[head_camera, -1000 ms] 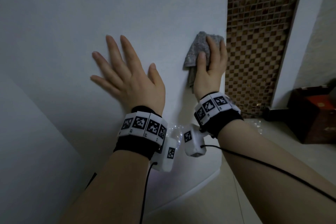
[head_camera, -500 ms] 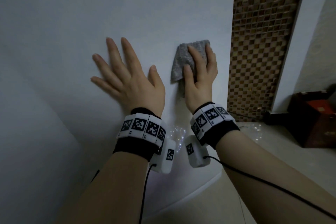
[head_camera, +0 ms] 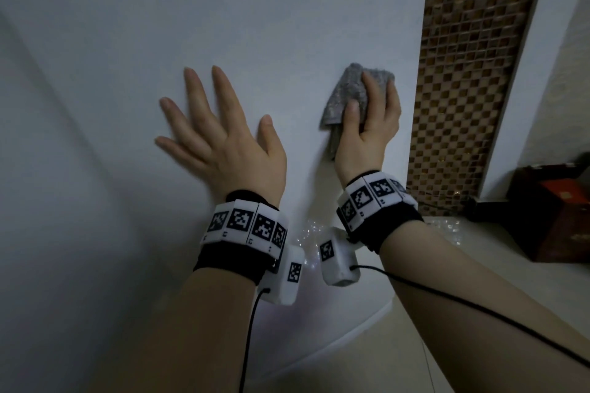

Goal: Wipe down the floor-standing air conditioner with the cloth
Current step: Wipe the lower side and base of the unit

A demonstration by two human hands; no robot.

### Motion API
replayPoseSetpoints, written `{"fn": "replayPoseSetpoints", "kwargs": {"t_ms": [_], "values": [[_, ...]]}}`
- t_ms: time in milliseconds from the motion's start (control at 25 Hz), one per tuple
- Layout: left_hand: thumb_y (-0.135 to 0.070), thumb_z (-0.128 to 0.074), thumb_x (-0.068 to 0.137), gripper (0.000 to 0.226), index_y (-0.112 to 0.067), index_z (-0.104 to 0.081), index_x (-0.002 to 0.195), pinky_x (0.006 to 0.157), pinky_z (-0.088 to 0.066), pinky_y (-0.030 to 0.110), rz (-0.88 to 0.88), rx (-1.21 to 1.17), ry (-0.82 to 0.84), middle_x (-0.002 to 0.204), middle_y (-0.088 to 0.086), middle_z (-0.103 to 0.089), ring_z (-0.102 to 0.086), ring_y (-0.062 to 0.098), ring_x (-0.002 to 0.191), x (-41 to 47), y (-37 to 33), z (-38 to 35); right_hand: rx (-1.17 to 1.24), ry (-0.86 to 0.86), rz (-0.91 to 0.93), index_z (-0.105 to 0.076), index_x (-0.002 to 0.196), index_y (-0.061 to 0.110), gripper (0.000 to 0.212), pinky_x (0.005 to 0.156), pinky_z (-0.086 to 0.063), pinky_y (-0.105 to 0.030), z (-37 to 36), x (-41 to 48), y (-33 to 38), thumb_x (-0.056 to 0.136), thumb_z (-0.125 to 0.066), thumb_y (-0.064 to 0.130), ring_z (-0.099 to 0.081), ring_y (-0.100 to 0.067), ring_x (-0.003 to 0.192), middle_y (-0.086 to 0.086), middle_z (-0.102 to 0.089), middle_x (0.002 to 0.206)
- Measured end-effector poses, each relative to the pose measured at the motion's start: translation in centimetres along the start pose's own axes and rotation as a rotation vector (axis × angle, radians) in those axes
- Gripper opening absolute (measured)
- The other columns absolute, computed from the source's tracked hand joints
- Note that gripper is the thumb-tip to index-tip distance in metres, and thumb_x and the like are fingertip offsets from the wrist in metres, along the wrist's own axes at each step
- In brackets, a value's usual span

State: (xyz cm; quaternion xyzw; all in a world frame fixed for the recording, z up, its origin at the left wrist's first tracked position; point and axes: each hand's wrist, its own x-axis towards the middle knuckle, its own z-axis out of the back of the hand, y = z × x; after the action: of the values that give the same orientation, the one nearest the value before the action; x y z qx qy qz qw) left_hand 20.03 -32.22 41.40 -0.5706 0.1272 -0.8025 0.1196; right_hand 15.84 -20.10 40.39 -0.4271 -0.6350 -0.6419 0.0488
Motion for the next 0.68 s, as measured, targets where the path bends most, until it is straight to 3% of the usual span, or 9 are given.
{"fn": "replayPoseSetpoints", "kwargs": {"t_ms": [160, 320, 520, 680], "values": [[-0.044, -0.051, 0.084, 0.074, -0.025, -0.024, 0.149, 0.113, -0.006, 0.061, 0.02, -0.011, -0.017, 0.157, 0.008, -0.019, -0.01, 0.039, 0.144, 0.2, 0.4, 0.3, -0.074, 0.155, 0.224, -0.05, 0.13, 0.02, 0.037, 0.116, -0.015, -0.042, -0.3, -1.5, -0.3, 0.094, -0.05, 0.016, -0.019, -0.03, 0.138, -0.012, -0.022, 0.151], [-0.043, -0.052, 0.084, 0.073, -0.025, -0.025, 0.149, 0.114, -0.006, 0.061, 0.023, -0.023, -0.014, 0.157, 0.009, -0.018, -0.01, 0.039, 0.144, 0.3, 1.1, 0.6, -0.02, -0.022, 0.01, -0.048, 0.134, 0.017, 0.041, 0.115, -0.015, -0.032, -0.4, 0.1, 0.5, 0.094, -0.045, 0.021, -0.021, -0.026, 0.137, -0.012, -0.022, 0.151], [-0.044, -0.052, 0.083, 0.074, -0.025, -0.025, 0.149, 0.114, -0.005, 0.06, 0.04, -0.037, -0.017, 0.157, 0.011, -0.018, -0.009, 0.039, 0.144, 0.6, 1.8, 1.0, -0.063, 0.106, 0.202, -0.049, 0.131, 0.022, 0.038, 0.116, -0.016, -0.043, -1.6, -2.3, 0.5, 0.094, -0.05, 0.015, -0.018, -0.03, 0.139, -0.01, -0.021, 0.152], [-0.045, -0.049, 0.085, 0.071, -0.025, -0.026, 0.149, 0.114, -0.004, 0.06, 0.04, -0.043, -0.029, 0.156, 0.013, -0.018, -0.009, 0.042, 0.143, 1.0, 3.1, 1.5, -0.021, -0.021, 0.08, -0.05, 0.132, 0.018, 0.039, 0.115, -0.017, -0.041, -1.9, -1.7, 1.3, 0.094, -0.048, 0.018, -0.021, -0.028, 0.137, -0.013, -0.022, 0.151]]}}
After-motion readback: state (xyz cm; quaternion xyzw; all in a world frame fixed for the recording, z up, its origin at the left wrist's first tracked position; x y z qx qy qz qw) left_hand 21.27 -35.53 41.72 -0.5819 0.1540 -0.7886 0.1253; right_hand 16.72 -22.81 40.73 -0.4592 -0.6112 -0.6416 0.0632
